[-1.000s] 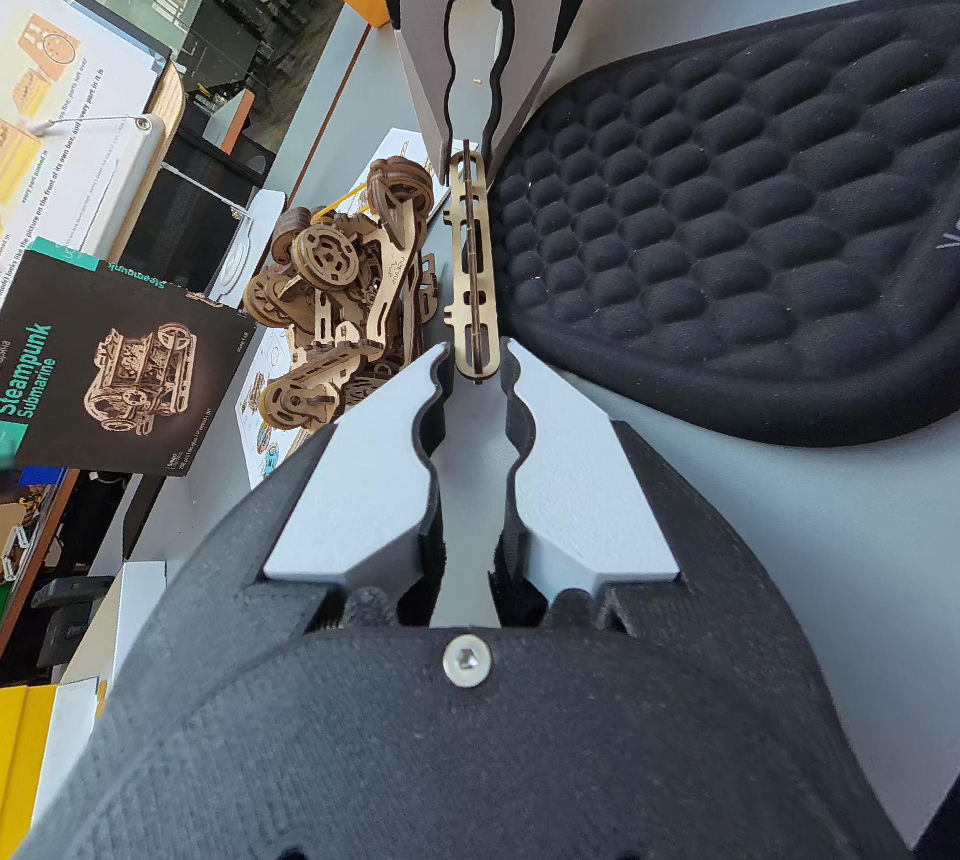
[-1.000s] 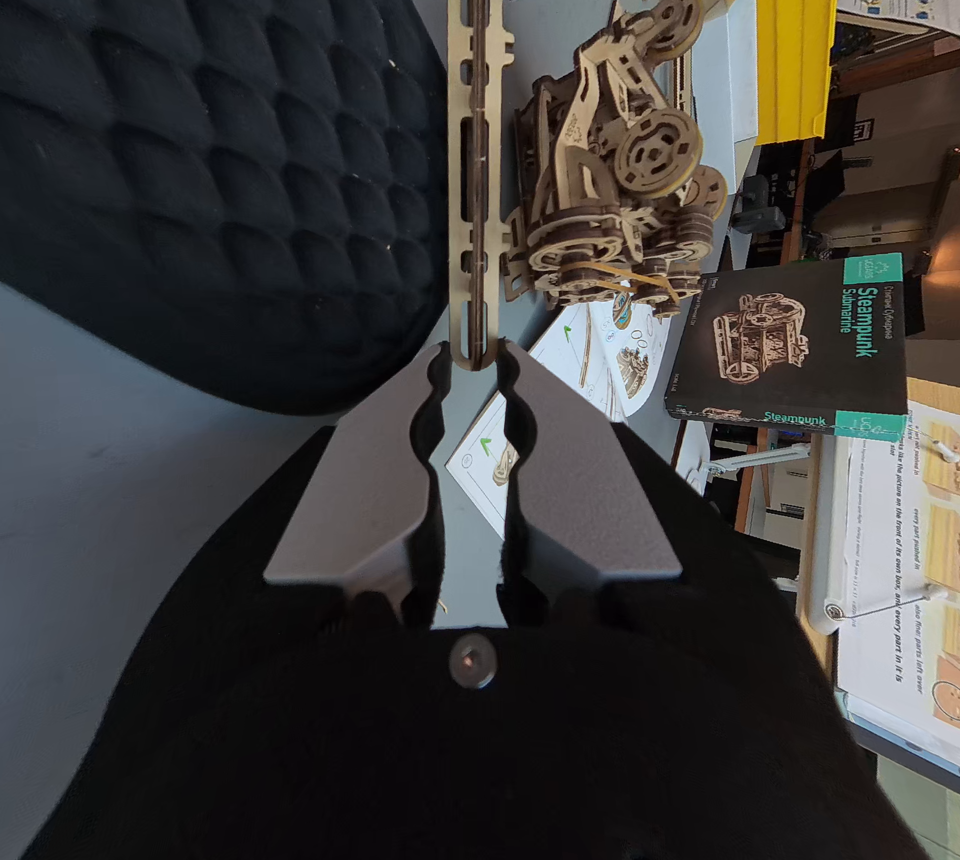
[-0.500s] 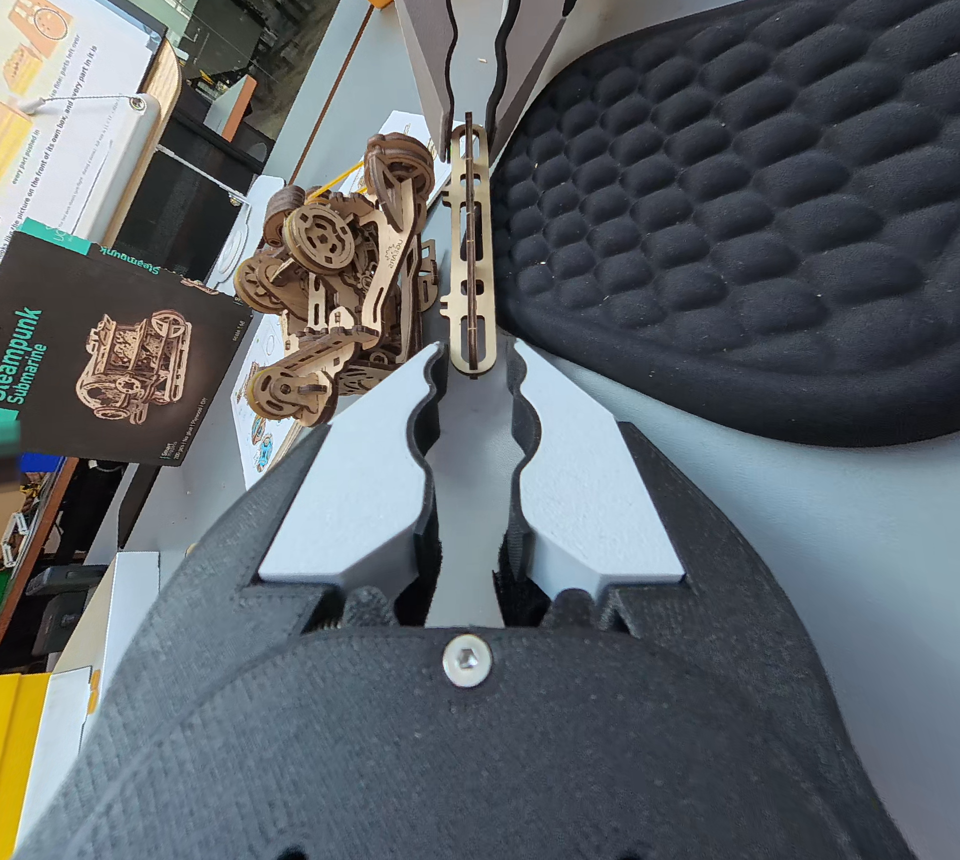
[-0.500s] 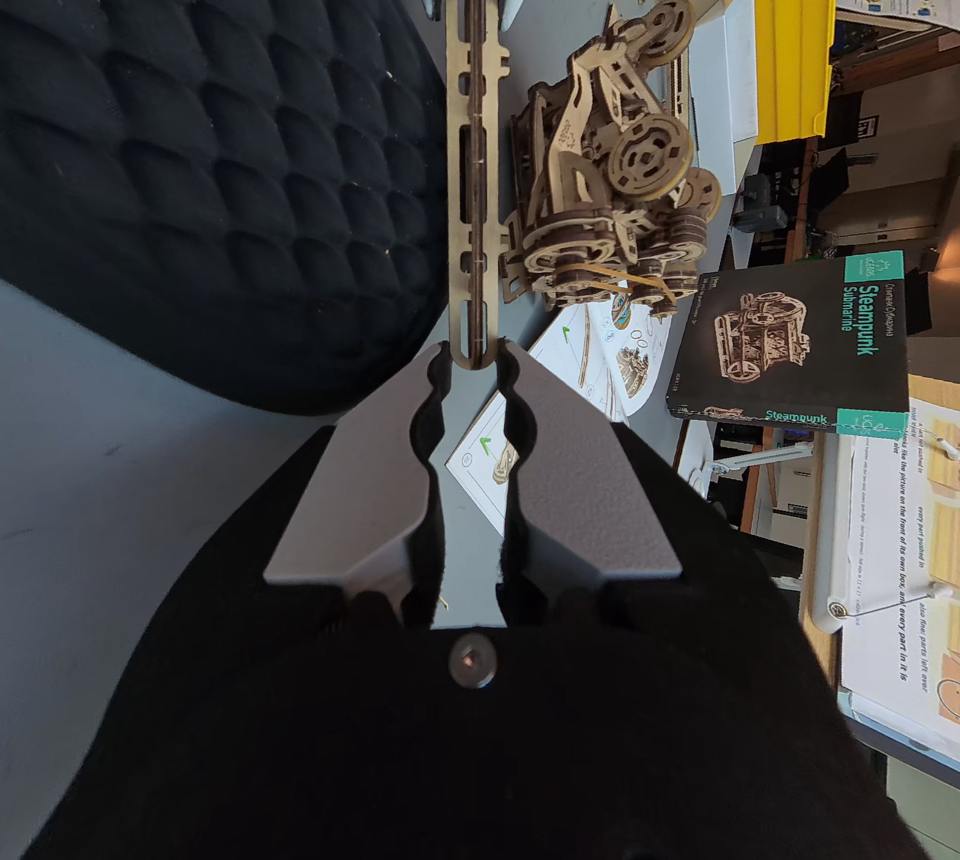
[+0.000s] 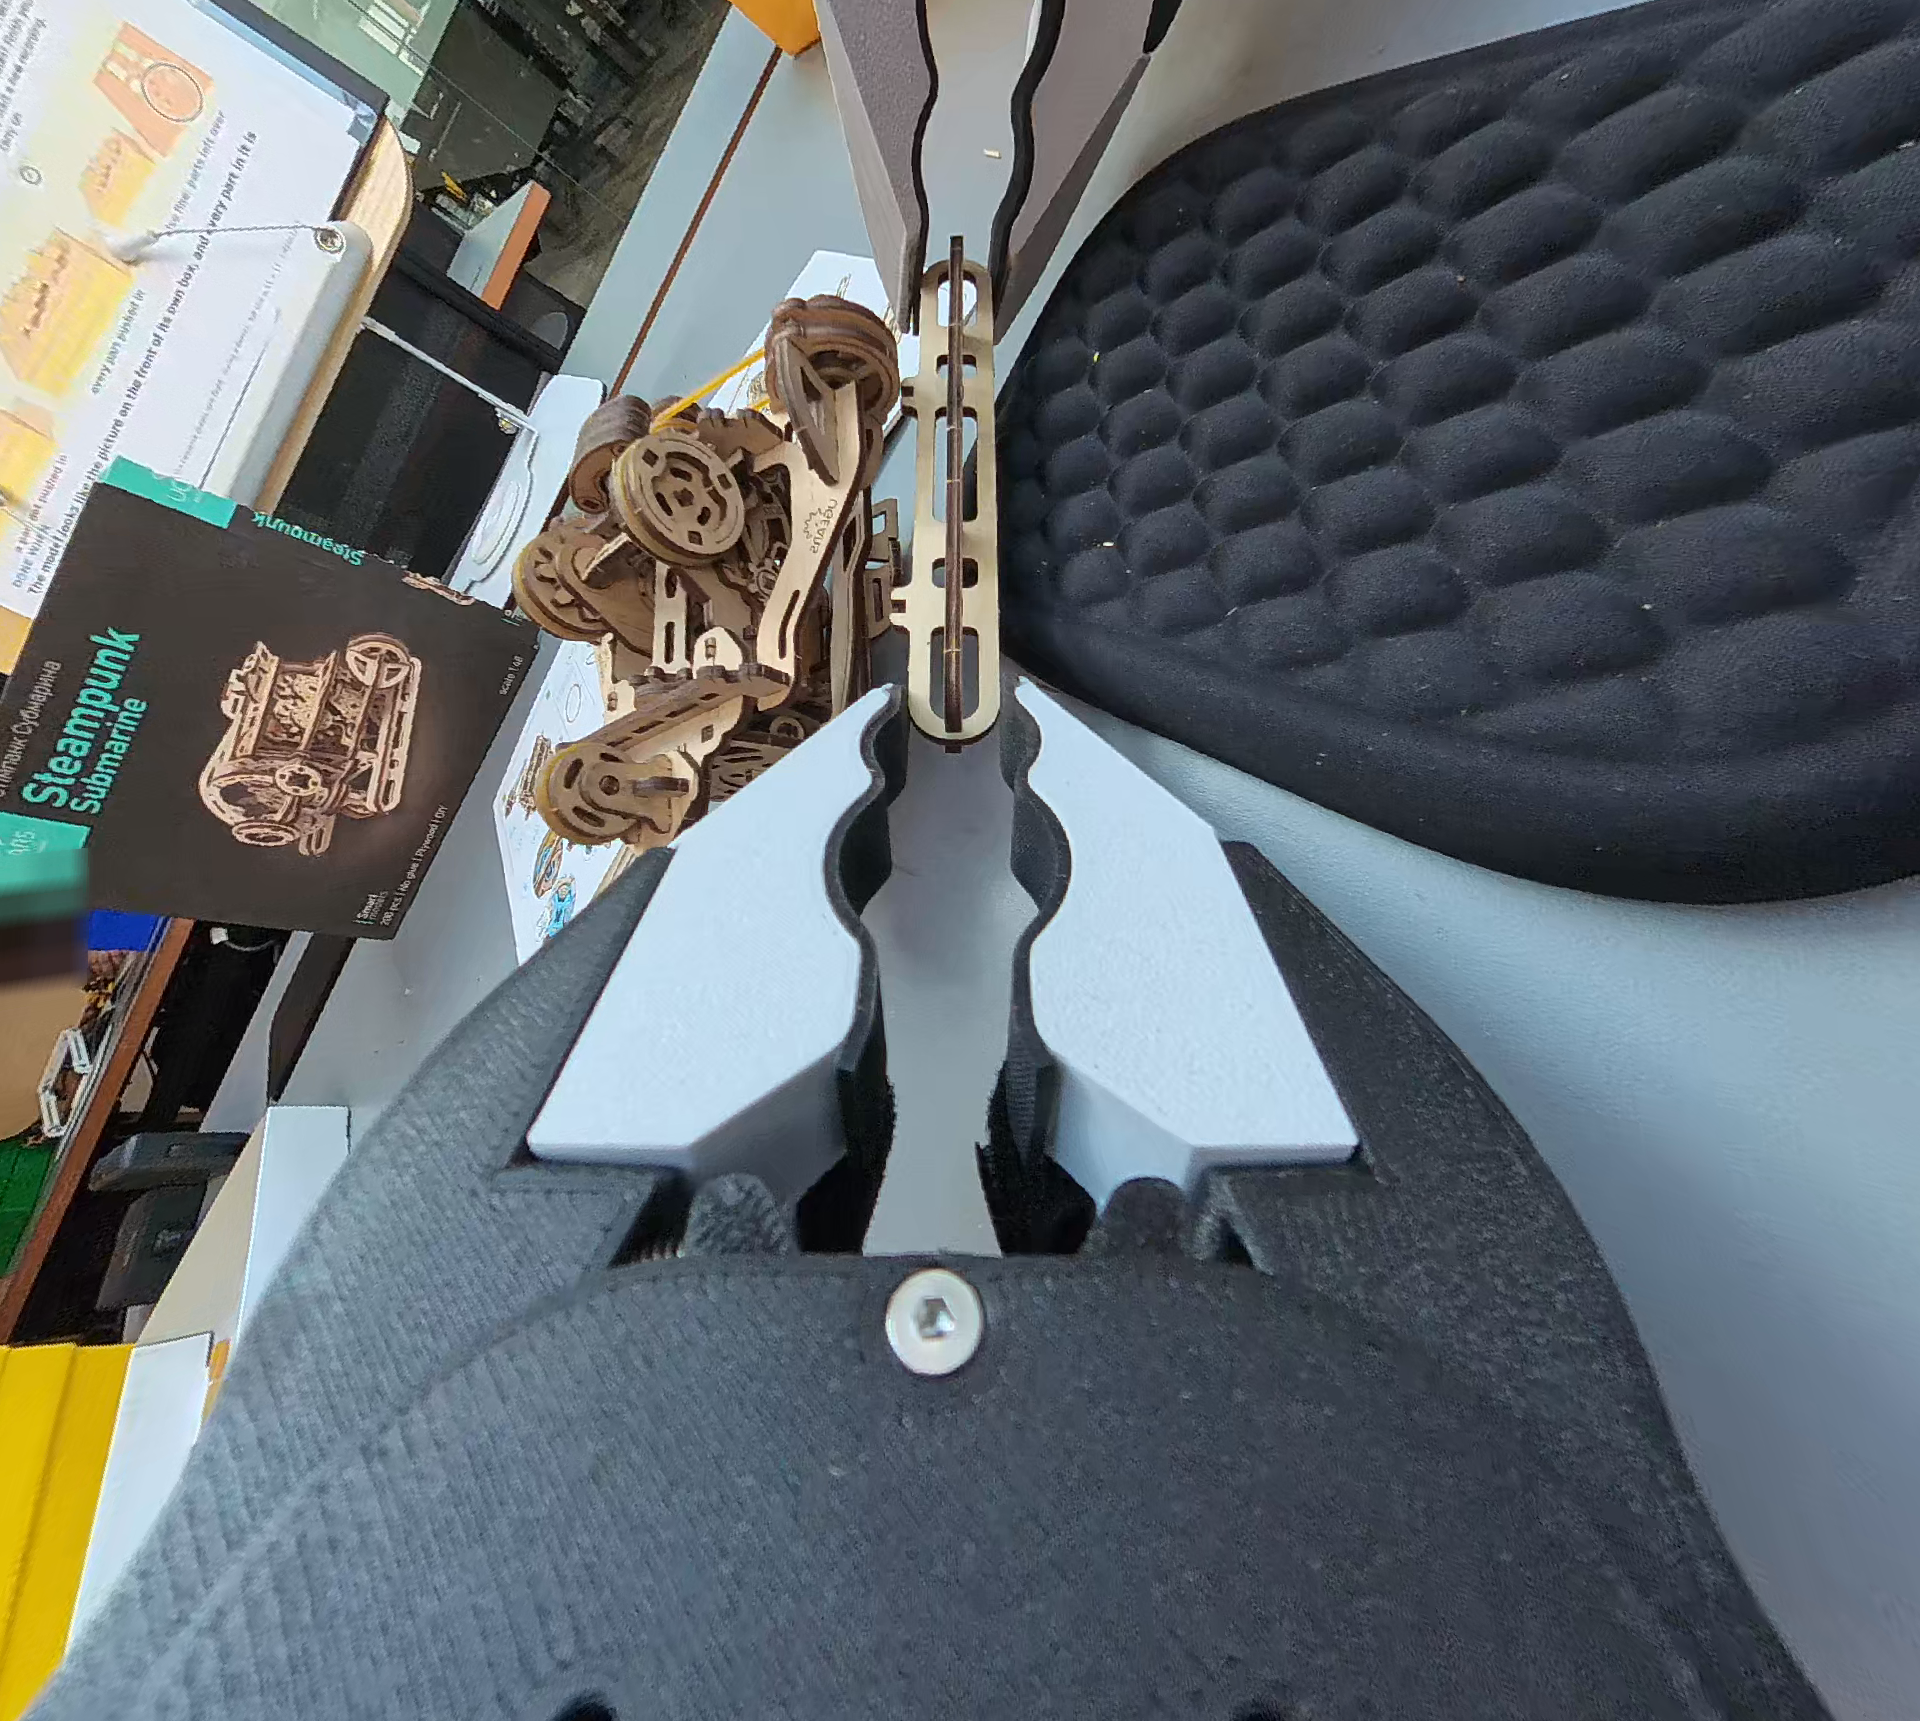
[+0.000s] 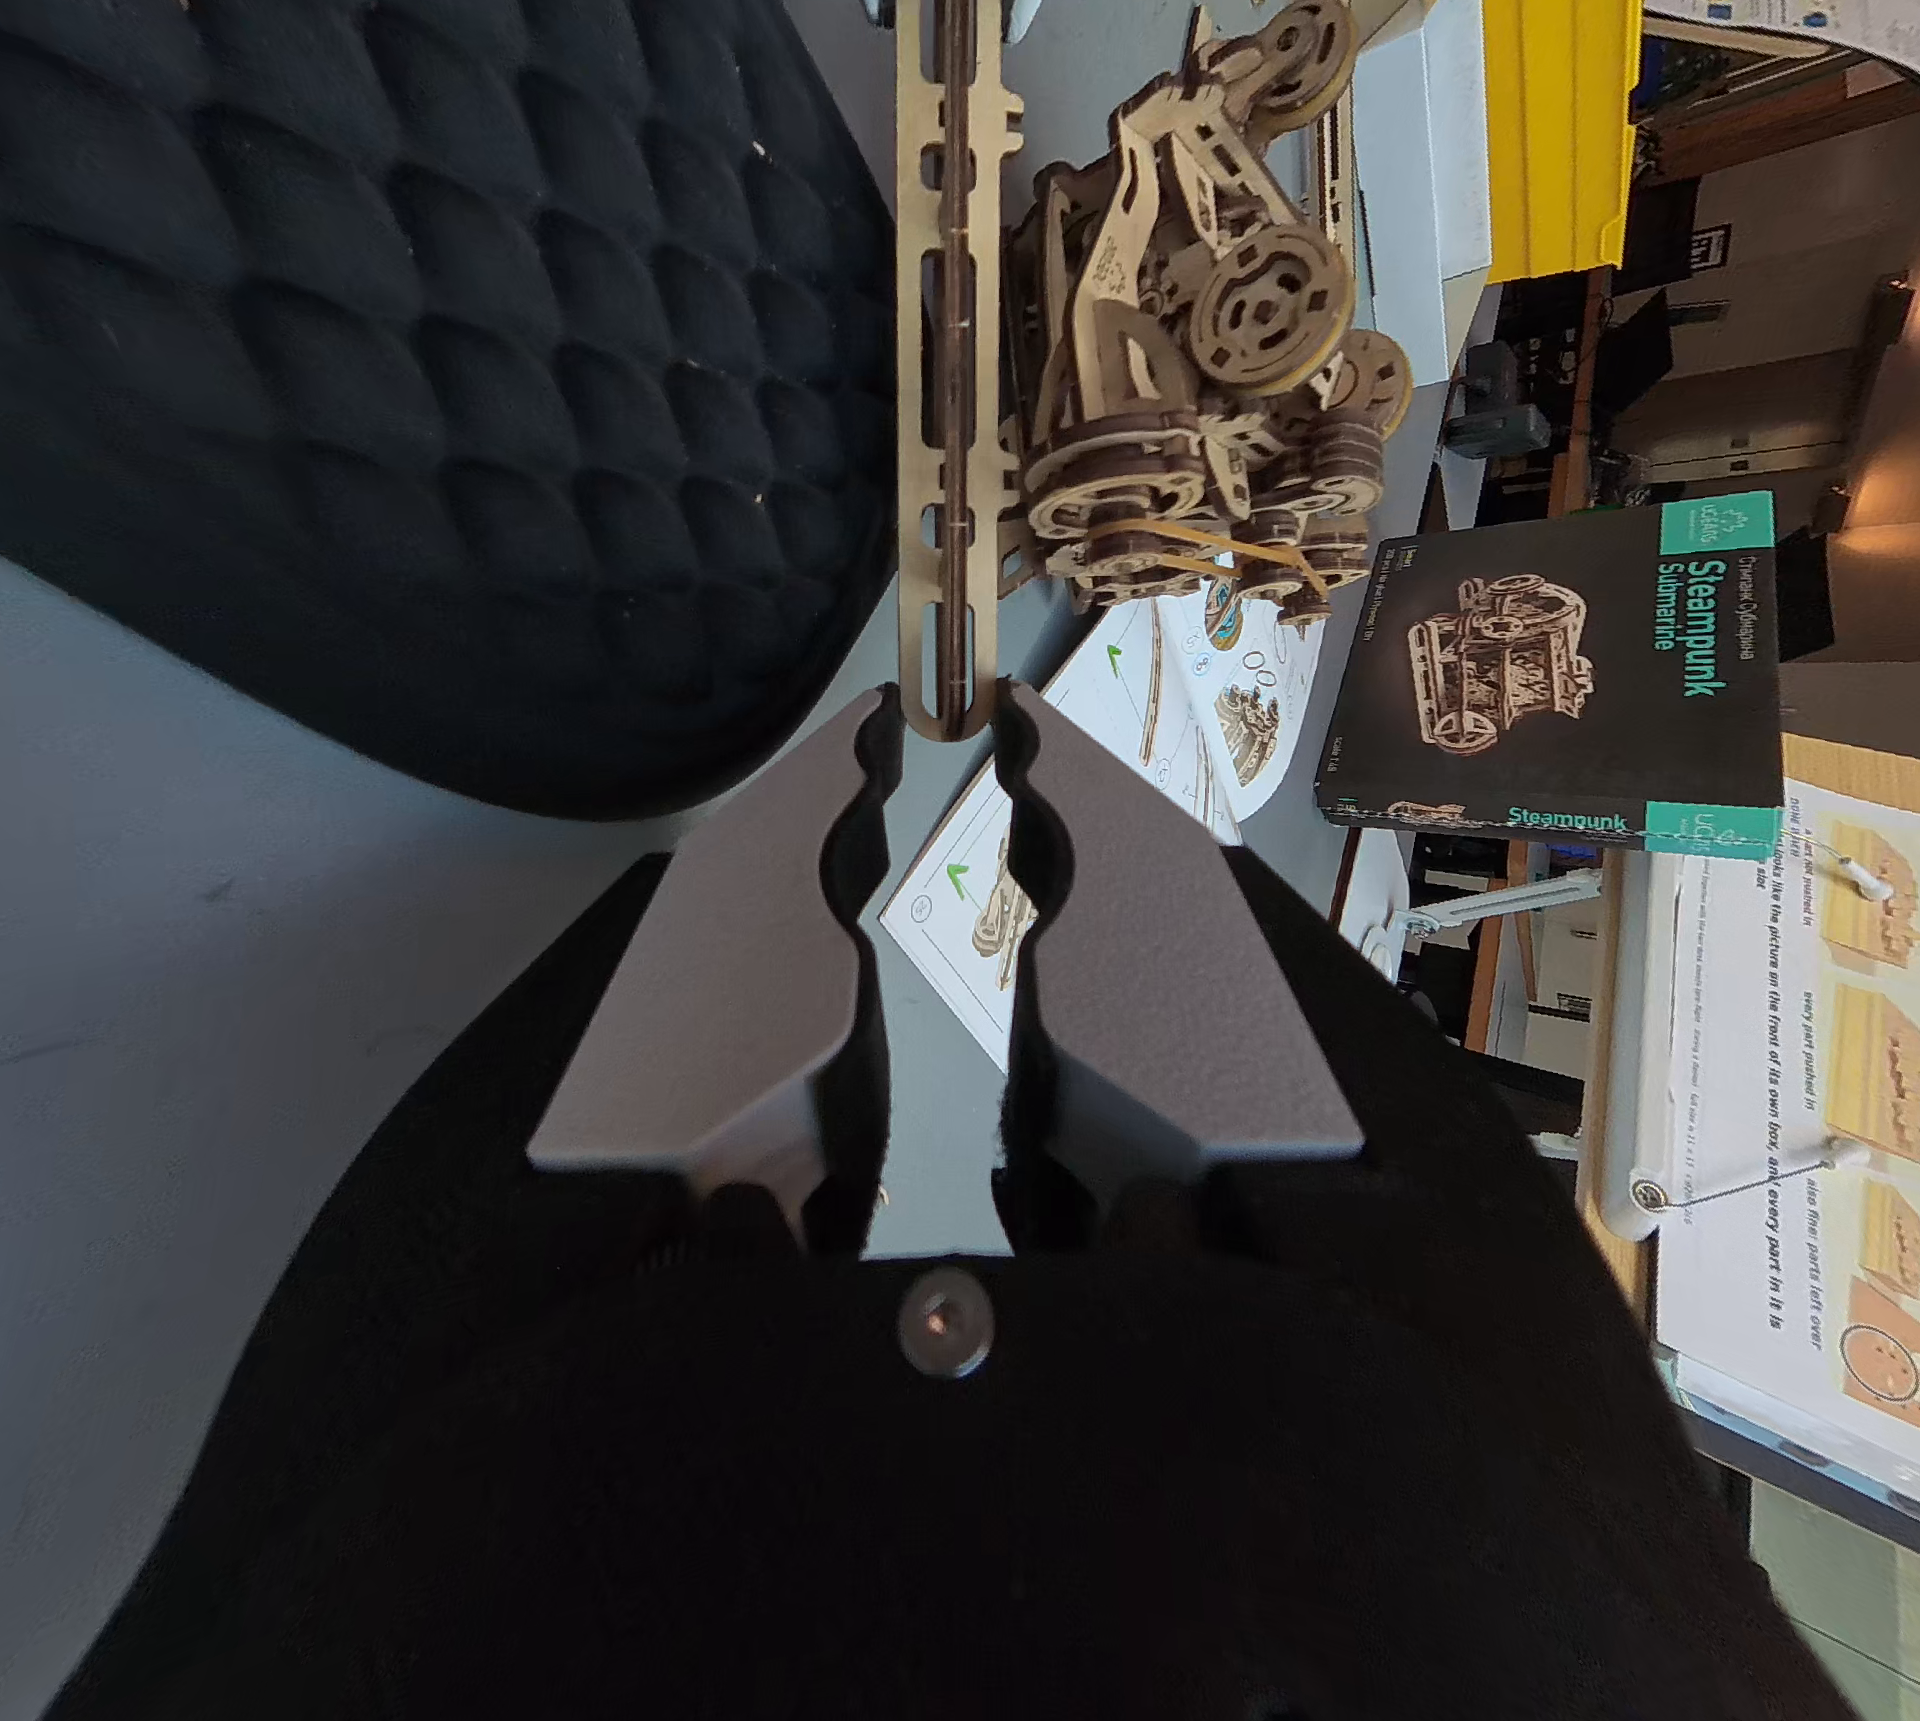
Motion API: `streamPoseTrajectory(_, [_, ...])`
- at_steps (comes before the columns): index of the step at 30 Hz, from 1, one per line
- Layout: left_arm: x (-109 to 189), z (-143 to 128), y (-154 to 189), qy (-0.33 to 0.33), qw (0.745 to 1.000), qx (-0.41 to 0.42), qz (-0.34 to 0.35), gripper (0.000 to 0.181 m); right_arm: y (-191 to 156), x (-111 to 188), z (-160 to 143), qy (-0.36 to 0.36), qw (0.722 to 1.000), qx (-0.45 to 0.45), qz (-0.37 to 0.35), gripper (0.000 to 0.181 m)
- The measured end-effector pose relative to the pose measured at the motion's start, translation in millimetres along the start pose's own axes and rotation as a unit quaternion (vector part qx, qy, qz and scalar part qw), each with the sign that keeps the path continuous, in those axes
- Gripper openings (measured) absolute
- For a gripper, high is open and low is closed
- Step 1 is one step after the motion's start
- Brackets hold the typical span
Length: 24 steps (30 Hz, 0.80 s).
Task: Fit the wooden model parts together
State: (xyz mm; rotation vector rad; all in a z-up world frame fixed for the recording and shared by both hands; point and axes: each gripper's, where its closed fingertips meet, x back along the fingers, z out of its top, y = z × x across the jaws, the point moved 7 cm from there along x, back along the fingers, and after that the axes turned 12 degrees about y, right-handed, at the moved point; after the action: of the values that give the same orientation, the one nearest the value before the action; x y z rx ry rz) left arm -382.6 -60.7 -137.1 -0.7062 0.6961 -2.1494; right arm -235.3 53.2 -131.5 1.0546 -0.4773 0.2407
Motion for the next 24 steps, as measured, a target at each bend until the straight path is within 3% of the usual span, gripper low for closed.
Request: streamPoseTrajectory(24, [-5.3, 9.7, 1.4, 0.011, 1.000, -0.002, -0.016, 0.015, -6.1, 11.5, 2.7, -0.028, 1.000, 0.000, 0.006, 0.015])
